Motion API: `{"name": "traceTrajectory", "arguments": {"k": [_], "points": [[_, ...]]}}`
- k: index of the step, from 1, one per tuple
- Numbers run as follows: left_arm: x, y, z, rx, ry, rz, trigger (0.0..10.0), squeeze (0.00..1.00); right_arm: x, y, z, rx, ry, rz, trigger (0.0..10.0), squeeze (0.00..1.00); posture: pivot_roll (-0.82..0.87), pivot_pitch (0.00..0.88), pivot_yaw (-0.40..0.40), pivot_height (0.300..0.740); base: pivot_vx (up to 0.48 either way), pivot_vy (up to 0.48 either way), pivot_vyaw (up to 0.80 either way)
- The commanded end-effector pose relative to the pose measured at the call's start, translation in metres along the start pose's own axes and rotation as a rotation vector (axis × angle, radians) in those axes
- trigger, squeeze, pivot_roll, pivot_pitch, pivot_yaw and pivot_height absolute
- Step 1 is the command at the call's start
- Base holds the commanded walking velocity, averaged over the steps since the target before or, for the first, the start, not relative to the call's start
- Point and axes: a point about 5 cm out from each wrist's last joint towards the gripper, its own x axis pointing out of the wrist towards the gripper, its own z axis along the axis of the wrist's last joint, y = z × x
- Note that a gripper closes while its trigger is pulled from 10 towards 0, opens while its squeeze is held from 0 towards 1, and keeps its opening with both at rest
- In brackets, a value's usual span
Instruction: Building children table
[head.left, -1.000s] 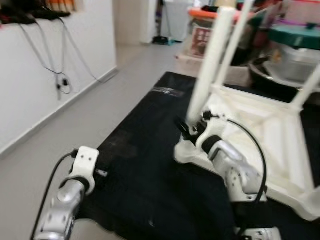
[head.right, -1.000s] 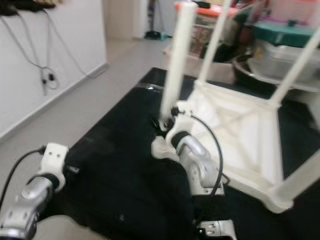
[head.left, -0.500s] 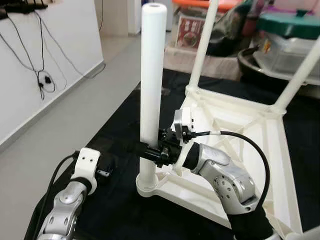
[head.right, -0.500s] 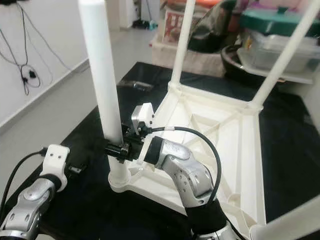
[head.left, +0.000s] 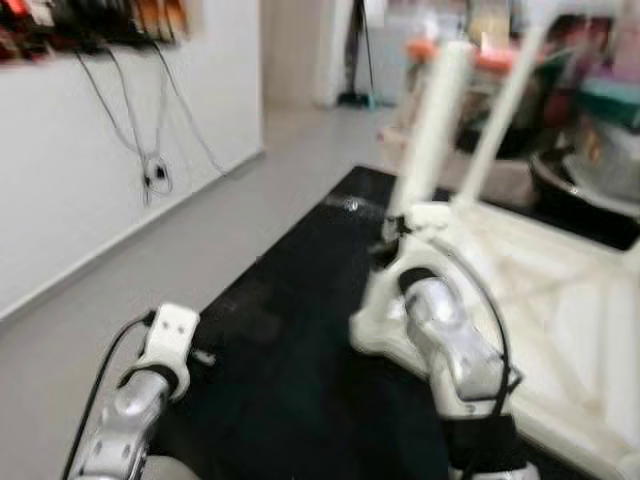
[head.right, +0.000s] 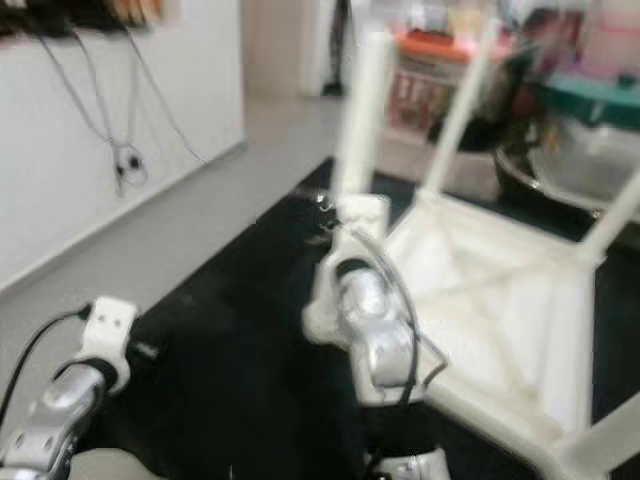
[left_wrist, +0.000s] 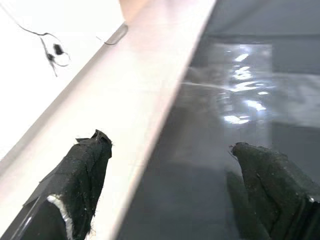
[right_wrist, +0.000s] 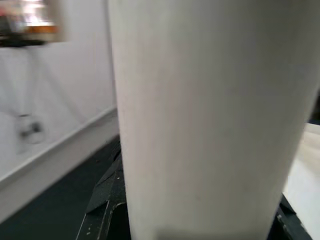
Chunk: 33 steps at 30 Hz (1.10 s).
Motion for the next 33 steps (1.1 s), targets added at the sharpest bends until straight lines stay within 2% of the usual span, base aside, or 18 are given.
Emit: {"name": "traceTrajectory", "arguments": {"k": [1,2,3,4,6,7,14,15,19,20,21,23,24,26,28,30,32,33], "points": [[0.001,-0.006,0.002,-0.003,0.005,-0.017,10.0,0.0,-0.006,-0.033,-0.042,-0.064,0.195,-0.172,0.0,0.0,0.09,0.0,-0.048,0.74,0.0,0.0,0.0],[0.001,-0.006,0.002,-0.003,0.005,-0.017,10.0,0.0,-0.006,-0.033,-0.042,-0.064,0.195,-0.172,0.0,0.0,0.09,0.0,-0.048,0.74,0.0,0.0,0.0],[0.001,-0.007,0.002,-0.005,0.002,-0.019,10.0,0.0,-0.006,-0.031,-0.041,-0.053,0.197,-0.141,6.3,0.0,0.09,0.0,-0.05,0.74,0.0,0.0,0.0],[0.0,-0.009,0.0,-0.005,0.005,-0.021,10.0,0.0,-0.004,-0.022,-0.039,-0.019,0.185,-0.054,10.0,0.0,0.09,0.0,-0.052,0.74,0.0,0.0,0.0],[-0.001,-0.009,-0.003,-0.002,0.015,-0.021,10.0,0.0,-0.002,-0.006,-0.034,0.055,0.149,0.053,10.0,0.0,0.09,0.0,-0.053,0.74,0.0,0.0,0.0],[-0.002,-0.008,-0.003,-0.003,0.015,-0.018,10.0,0.0,-0.001,0.005,-0.024,0.117,0.085,0.152,10.0,1.0,0.1,0.0,-0.059,0.74,0.0,0.0,0.0],[-0.002,-0.003,-0.003,-0.001,0.015,-0.008,10.0,0.0,0.006,0.037,0.004,0.247,0.024,0.405,10.0,1.0,0.1,0.0,-0.061,0.74,0.0,0.0,0.0],[-0.001,-0.001,-0.003,0.0,0.015,-0.005,10.0,0.0,0.007,0.043,0.017,0.277,-0.01,0.518,10.0,0.0,0.1,0.0,-0.061,0.74,0.0,0.0,0.0],[0.001,-0.002,-0.001,-0.001,0.009,-0.008,10.0,0.0,-0.011,0.063,0.049,0.221,-0.19,1.015,10.0,0.0,0.1,0.0,-0.067,0.74,0.0,0.0,0.0],[0.001,-0.002,-0.001,-0.001,0.009,-0.008,10.0,0.0,-0.011,0.063,0.049,0.221,-0.19,1.015,10.0,0.0,0.1,0.0,-0.067,0.74,0.0,0.0,0.0],[0.001,-0.004,-0.001,0.0,0.008,-0.009,10.0,0.0,-0.022,0.069,0.047,0.194,-0.199,1.172,2.7,0.0,0.12,0.0,-0.075,0.74,0.0,0.0,0.0],[0.001,-0.004,-0.001,0.0,0.008,-0.009,10.0,0.0,-0.022,0.069,0.047,0.194,-0.199,1.172,2.7,0.0,0.12,0.0,-0.075,0.74,0.0,0.0,0.0],[0.0,-0.004,0.001,-0.002,0.003,-0.006,10.0,0.0,-0.05,0.076,0.037,0.183,-0.163,1.472,0.0,0.0,0.13,0.0,-0.083,0.74,0.0,0.0,0.0],[0.0,-0.004,0.001,-0.002,0.003,-0.006,10.0,0.0,-0.05,0.076,0.037,0.183,-0.163,1.472,0.0,0.0,0.13,0.0,-0.083,0.74,0.0,0.0,0.0],[-0.004,0.0,-0.003,0.003,0.016,0.005,10.0,0.0,-0.075,0.073,0.018,0.166,-0.101,1.641,0.0,0.0,0.13,0.0,-0.084,0.74,0.0,0.0,0.0],[-0.006,0.001,-0.005,0.005,0.023,0.008,10.0,0.0,-0.079,0.07,0.012,0.165,-0.078,1.654,0.0,0.0,0.12,0.0,-0.082,0.74,0.0,0.0,0.0],[-0.007,0.001,-0.007,0.005,0.028,0.008,10.0,0.0,-0.073,0.068,0.005,0.146,-0.052,1.57,0.0,0.0,0.12,0.0,-0.082,0.74,0.0,0.0,0.0],[-0.008,0.0,-0.007,0.003,0.029,0.004,10.0,0.0,-0.054,0.067,-0.005,0.089,-0.019,1.355,0.0,0.0,0.11,0.0,-0.076,0.74,0.0,0.0,0.0]]}}
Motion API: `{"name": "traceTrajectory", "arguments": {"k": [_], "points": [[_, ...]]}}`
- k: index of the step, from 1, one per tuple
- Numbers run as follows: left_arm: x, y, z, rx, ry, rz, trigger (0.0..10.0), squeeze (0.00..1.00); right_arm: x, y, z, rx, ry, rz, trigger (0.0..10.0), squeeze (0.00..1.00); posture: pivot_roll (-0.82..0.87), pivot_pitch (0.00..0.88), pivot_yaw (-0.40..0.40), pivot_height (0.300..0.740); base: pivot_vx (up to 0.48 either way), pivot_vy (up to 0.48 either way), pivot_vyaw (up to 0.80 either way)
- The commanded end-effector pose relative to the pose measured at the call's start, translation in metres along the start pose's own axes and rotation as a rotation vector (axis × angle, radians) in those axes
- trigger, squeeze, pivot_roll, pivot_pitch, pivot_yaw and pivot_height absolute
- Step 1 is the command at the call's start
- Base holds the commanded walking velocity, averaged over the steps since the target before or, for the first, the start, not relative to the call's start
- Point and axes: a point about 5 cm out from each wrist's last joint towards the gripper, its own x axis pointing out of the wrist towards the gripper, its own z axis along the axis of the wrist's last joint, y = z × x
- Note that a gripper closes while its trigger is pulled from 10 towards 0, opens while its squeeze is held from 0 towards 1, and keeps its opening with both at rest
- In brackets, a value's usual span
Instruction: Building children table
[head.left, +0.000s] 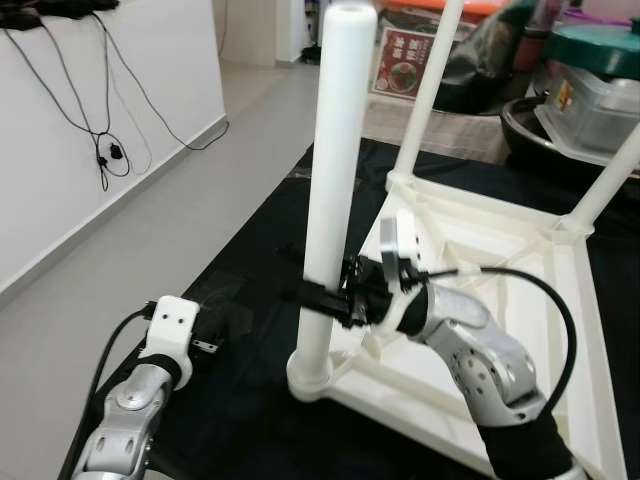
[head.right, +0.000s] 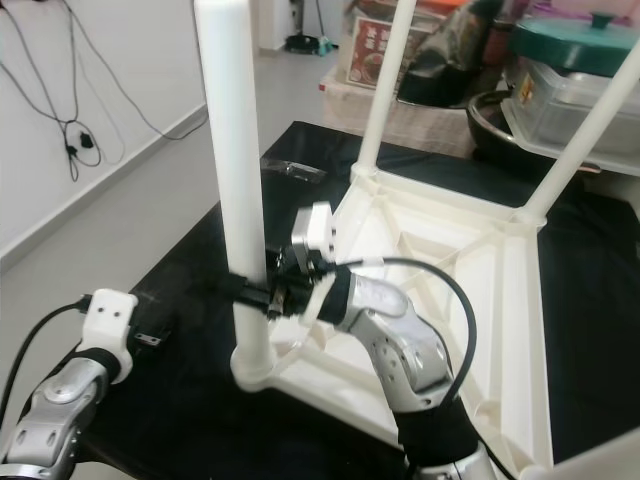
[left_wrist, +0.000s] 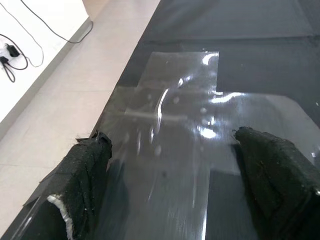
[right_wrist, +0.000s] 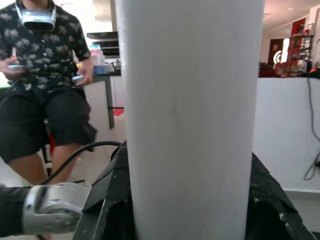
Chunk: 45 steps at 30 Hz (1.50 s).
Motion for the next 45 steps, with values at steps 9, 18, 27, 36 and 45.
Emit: {"name": "traceTrajectory", "arguments": {"k": [9,18,27,36,45], "points": [[0.001,-0.005,-0.005,0.004,0.031,-0.02,10.0,0.0,-0.106,-0.086,-0.058,-0.085,0.369,-1.584,0.0,0.0,0.1,0.0,-0.06,0.74,0.0,0.0,0.0],[0.001,-0.004,-0.007,0.022,0.039,-0.032,10.0,0.0,-0.085,-0.067,-0.056,-0.092,0.351,-1.457,10.0,0.0,0.09,0.0,-0.056,0.74,0.0,0.0,0.0],[0.001,-0.001,-0.005,0.014,0.028,-0.019,10.0,0.0,-0.027,-0.077,-0.025,0.072,0.071,-0.94,10.0,1.0,0.11,0.0,-0.071,0.74,0.0,0.0,0.0],[0.004,-0.001,-0.005,0.014,0.026,-0.015,10.0,0.0,0.0,-0.029,-0.02,0.061,0.054,-0.19,10.0,0.0,0.12,0.0,-0.084,0.74,0.0,0.0,0.0],[-0.001,0.004,-0.01,0.022,0.042,-0.007,10.0,0.0,-0.008,-0.02,-0.038,0.024,0.126,-0.2,0.0,0.0,0.11,0.0,-0.07,0.74,0.0,0.0,0.0]]}}
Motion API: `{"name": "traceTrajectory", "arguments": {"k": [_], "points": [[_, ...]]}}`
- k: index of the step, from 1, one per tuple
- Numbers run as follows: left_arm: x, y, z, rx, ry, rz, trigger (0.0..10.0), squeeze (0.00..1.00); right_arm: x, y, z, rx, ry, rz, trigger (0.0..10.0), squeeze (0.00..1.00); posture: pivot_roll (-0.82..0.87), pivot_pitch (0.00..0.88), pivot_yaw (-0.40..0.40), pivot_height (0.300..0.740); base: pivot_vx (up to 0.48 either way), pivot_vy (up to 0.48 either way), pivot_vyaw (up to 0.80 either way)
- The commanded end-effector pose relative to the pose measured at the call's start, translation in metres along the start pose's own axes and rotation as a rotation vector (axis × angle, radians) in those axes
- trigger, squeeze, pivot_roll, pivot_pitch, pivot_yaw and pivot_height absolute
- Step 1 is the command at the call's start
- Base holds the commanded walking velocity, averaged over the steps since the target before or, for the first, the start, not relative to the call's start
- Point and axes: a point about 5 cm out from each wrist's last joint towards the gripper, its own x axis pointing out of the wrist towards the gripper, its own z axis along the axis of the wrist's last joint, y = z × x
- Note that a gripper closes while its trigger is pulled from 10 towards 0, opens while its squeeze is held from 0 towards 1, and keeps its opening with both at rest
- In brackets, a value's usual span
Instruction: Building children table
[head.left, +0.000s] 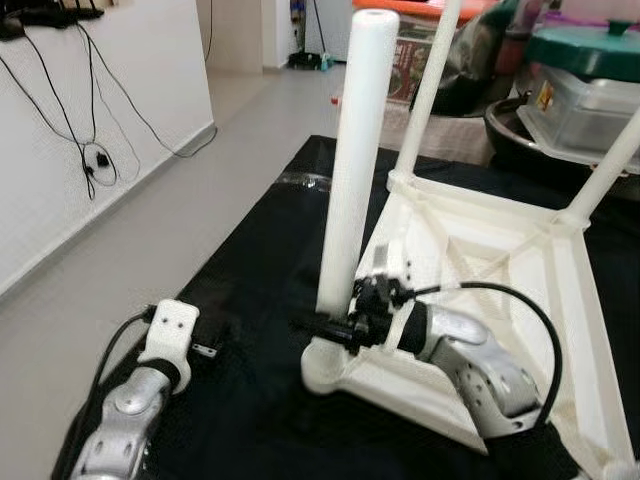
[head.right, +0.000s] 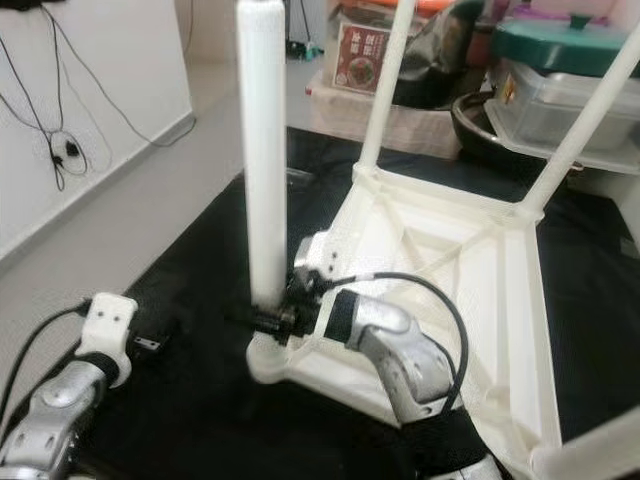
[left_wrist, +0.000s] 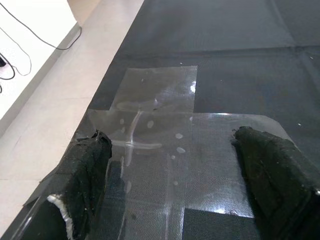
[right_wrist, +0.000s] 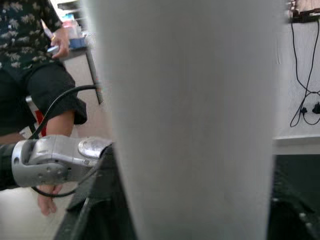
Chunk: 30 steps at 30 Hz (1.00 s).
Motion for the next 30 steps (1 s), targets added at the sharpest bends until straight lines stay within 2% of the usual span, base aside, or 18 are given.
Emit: {"name": "traceTrajectory", "arguments": {"k": [1,2,3,5,7,8,10,14,15,19,20,21,22,24,25,27,28,30], "points": [[-0.004,0.002,-0.015,0.008,0.07,-0.001,10.0,0.0,-0.003,-0.04,-0.017,-0.021,0.07,-0.447,0.0,0.0,0.1,0.0,-0.066,0.74,0.0,0.0,0.0],[-0.004,0.002,-0.015,0.008,0.07,-0.001,10.0,0.0,-0.003,-0.04,-0.017,-0.021,0.07,-0.447,0.0,0.0,0.1,0.0,-0.066,0.74,0.0,0.0,0.0],[-0.003,0.002,-0.015,0.008,0.069,-0.002,10.0,0.0,-0.007,-0.055,-0.024,-0.024,0.103,-0.625,0.0,0.0,0.1,0.0,-0.066,0.74,0.0,0.0,0.0],[-0.003,0.002,-0.015,0.008,0.069,-0.002,10.0,0.0,-0.007,-0.055,-0.024,-0.024,0.103,-0.625,0.0,0.0,0.1,0.0,-0.066,0.74,0.0,0.0,0.0],[0.0,-0.005,-0.012,0.004,0.06,-0.019,10.0,0.0,-0.052,-0.088,-0.046,0.045,0.222,-1.204,0.0,0.0,0.1,0.0,-0.059,0.74,0.0,0.0,0.0],[0.0,-0.005,-0.012,0.004,0.06,-0.019,10.0,0.0,-0.052,-0.088,-0.046,0.045,0.222,-1.204,0.0,0.0,0.1,0.0,-0.059,0.74,0.0,0.0,0.0],[0.0,-0.01,-0.011,0.005,0.058,-0.032,10.0,0.0,-0.099,-0.088,-0.062,0.081,0.32,-1.626,0.0,0.0,0.11,0.0,-0.059,0.74,0.0,0.0,0.0],[-0.001,-0.008,-0.013,0.01,0.062,-0.028,10.0,0.0,-0.107,-0.08,-0.063,0.027,0.381,-1.697,1.1,0.0,0.1,0.0,-0.059,0.74,0.0,0.0,0.0],[-0.002,-0.006,-0.014,0.012,0.065,-0.024,10.0,0.0,-0.099,-0.077,-0.065,0.043,0.38,-1.633,10.0,0.0,0.1,0.0,-0.06,0.74,0.0,0.0,0.0],[-0.002,-0.006,-0.014,0.01,0.066,-0.02,10.0,0.0,-0.074,-0.076,-0.055,0.048,0.277,-1.434,10.0,0.0,0.1,0.0,-0.068,0.74,0.0,0.0,0.0],[-0.001,-0.007,-0.014,0.009,0.064,-0.02,10.0,0.0,-0.06,-0.076,-0.048,0.05,0.19,-1.342,10.0,0.73,0.1,0.0,-0.069,0.74,0.0,0.0,0.0],[-0.001,-0.008,-0.012,0.003,0.059,-0.021,10.0,0.0,-0.049,-0.077,-0.036,0.073,0.078,-1.258,10.0,0.73,0.1,0.0,-0.068,0.74,0.0,0.0,0.0],[-0.001,-0.01,-0.012,0.0,0.057,-0.024,10.0,0.0,-0.032,-0.079,-0.021,0.082,-0.007,-1.093,10.0,1.0,0.11,0.0,-0.069,0.74,0.0,0.0,0.0],[-0.001,-0.011,-0.012,-0.003,0.057,-0.027,10.0,0.0,-0.014,-0.079,-0.002,0.078,-0.072,-0.885,10.0,1.0,0.11,0.0,-0.073,0.74,0.0,0.0,0.0],[-0.002,-0.011,-0.013,-0.002,0.057,-0.027,10.0,0.0,-0.009,-0.078,0.007,0.046,-0.086,-0.814,10.0,0.65,0.11,0.0,-0.076,0.74,0.0,0.0,0.0],[-0.002,-0.011,-0.013,-0.001,0.058,-0.026,10.0,0.0,-0.006,-0.077,0.011,0.023,-0.095,-0.785,10.0,0.65,0.11,0.0,-0.076,0.74,0.0,0.0,0.0],[-0.002,-0.008,-0.011,-0.002,0.055,-0.023,10.0,0.0,-0.002,-0.074,0.02,-0.006,-0.109,-0.7,10.0,0.0,0.12,0.0,-0.076,0.74,0.0,0.0,0.0],[-0.002,-0.006,-0.011,0.001,0.054,-0.02,10.0,0.0,0.002,-0.071,0.026,-0.042,-0.106,-0.621,10.0,0.0,0.12,0.0,-0.074,0.74,0.0,0.0,0.0]]}}
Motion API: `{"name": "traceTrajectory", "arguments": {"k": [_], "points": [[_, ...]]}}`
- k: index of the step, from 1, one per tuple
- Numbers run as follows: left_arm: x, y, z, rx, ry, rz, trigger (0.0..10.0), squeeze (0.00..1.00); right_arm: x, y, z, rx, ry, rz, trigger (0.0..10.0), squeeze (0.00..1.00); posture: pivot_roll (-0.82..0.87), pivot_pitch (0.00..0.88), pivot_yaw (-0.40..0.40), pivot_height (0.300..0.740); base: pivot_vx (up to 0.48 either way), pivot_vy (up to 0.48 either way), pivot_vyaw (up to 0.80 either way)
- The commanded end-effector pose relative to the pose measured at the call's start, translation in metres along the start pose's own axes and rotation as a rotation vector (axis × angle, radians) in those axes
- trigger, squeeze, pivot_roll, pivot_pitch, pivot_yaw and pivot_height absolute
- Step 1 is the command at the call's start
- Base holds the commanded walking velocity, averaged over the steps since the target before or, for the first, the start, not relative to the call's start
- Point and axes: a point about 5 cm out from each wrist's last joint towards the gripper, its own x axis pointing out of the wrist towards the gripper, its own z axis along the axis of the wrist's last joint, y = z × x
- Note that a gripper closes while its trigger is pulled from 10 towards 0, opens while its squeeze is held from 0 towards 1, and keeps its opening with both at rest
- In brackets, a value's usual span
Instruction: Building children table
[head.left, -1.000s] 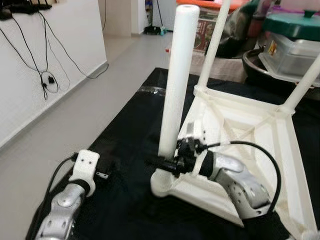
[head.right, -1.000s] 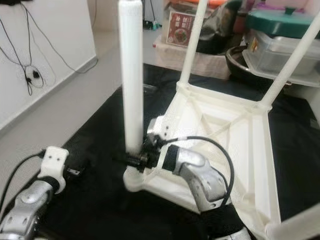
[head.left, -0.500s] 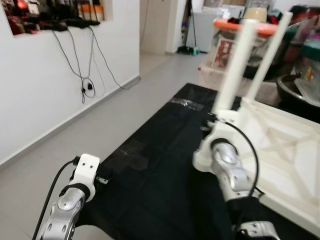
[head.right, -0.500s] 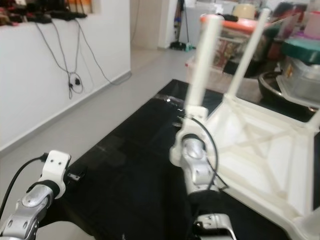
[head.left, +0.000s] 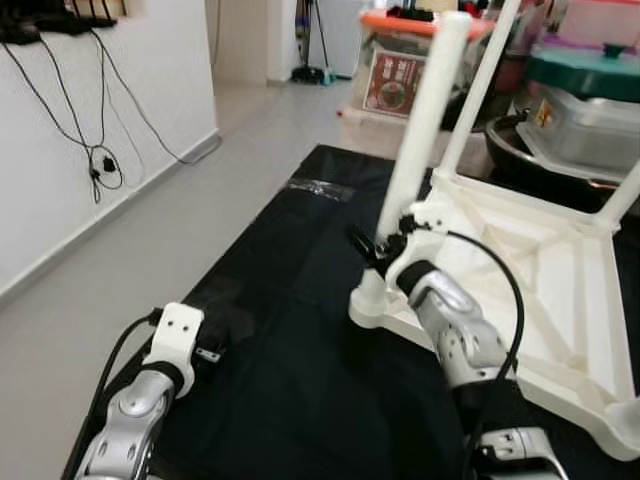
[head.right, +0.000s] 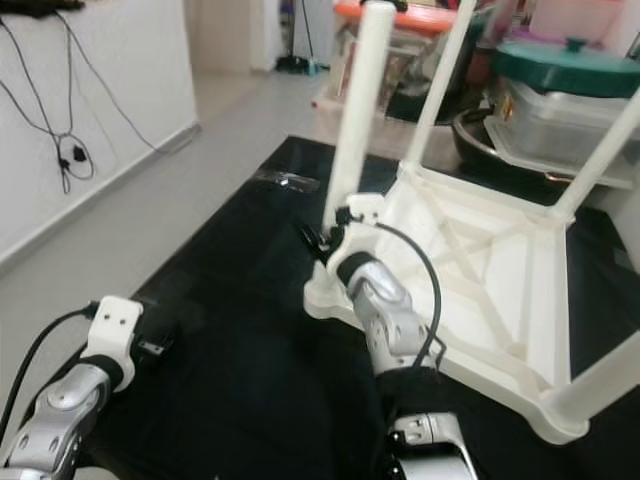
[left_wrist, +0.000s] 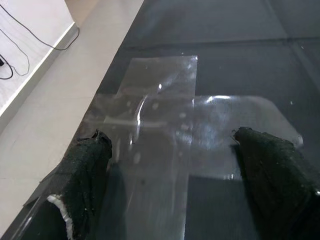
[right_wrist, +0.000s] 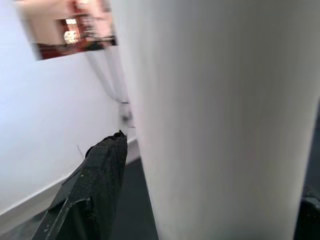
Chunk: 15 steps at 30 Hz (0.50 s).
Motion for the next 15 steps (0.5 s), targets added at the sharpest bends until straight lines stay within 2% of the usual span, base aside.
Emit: {"name": "traceTrajectory", "arguments": {"k": [1,2,3,4,5,8,9,10,11,12,14,15], "points": [[-0.003,0.002,-0.008,0.005,0.039,-0.002,10.0,0.0,0.01,0.02,0.009,-0.045,-0.032,0.162,10.0,0.0,0.12,0.0,-0.074,0.74,0.0,0.0,0.0],[-0.003,0.004,-0.009,0.011,0.042,-0.001,10.0,0.0,0.012,0.026,0.01,-0.067,-0.021,0.252,10.0,0.0,0.12,0.0,-0.076,0.74,0.0,0.0,0.0],[-0.003,0.004,-0.009,0.011,0.042,-0.001,10.0,0.0,0.012,0.026,0.01,-0.067,-0.021,0.252,10.0,0.0,0.12,0.0,-0.076,0.74,0.0,0.0,0.0],[-0.002,0.004,-0.01,0.013,0.044,-0.001,10.0,0.0,0.011,0.032,0.008,-0.069,-0.009,0.351,10.0,0.0,0.12,0.0,-0.075,0.74,0.0,0.0,0.0],[-0.001,0.003,-0.007,0.012,0.04,-0.003,10.0,0.0,0.004,0.044,0.004,-0.051,0.02,0.508,6.9,0.0,0.12,0.0,-0.075,0.74,0.0,0.0,0.0],[-0.001,0.003,-0.007,0.012,0.04,-0.003,10.0,0.0,0.004,0.044,0.004,-0.051,0.02,0.508,6.9,0.0,0.12,0.0,-0.075,0.74,0.0,0.0,0.0],[0.0,0.001,-0.005,0.011,0.035,-0.004,10.0,0.0,-0.003,0.052,0.001,-0.031,0.037,0.623,6.9,0.0,0.13,0.0,-0.075,0.74,0.0,0.0,0.0],[0.0,0.0,-0.006,0.012,0.038,-0.009,10.0,0.0,-0.02,0.063,-0.004,-0.026,0.064,0.786,4.2,0.0,0.13,0.0,-0.079,0.74,0.0,0.0,0.0],[0.0,0.0,-0.006,0.012,0.038,-0.009,10.0,0.0,-0.02,0.063,-0.004,-0.026,0.064,0.786,4.2,0.0,0.13,0.0,-0.079,0.74,0.0,0.0,0.0],[-0.001,-0.001,-0.008,0.015,0.043,-0.01,10.0,0.0,-0.033,0.071,-0.009,-0.014,0.092,0.889,3.8,0.0,0.13,0.0,-0.079,0.74,0.0,0.0,0.0],[-0.001,-0.001,-0.008,0.015,0.043,-0.01,10.0,0.0,-0.033,0.071,-0.009,-0.014,0.092,0.889,3.8,0.0,0.13,0.0,-0.079,0.74,0.0,0.0,0.0],[-0.003,-0.001,-0.008,0.009,0.044,-0.009,10.0,0.0,-0.048,0.077,-0.013,-0.007,0.114,0.966,3.6,0.0,0.13,0.0,-0.075,0.74,0.0,0.0,0.0]]}}
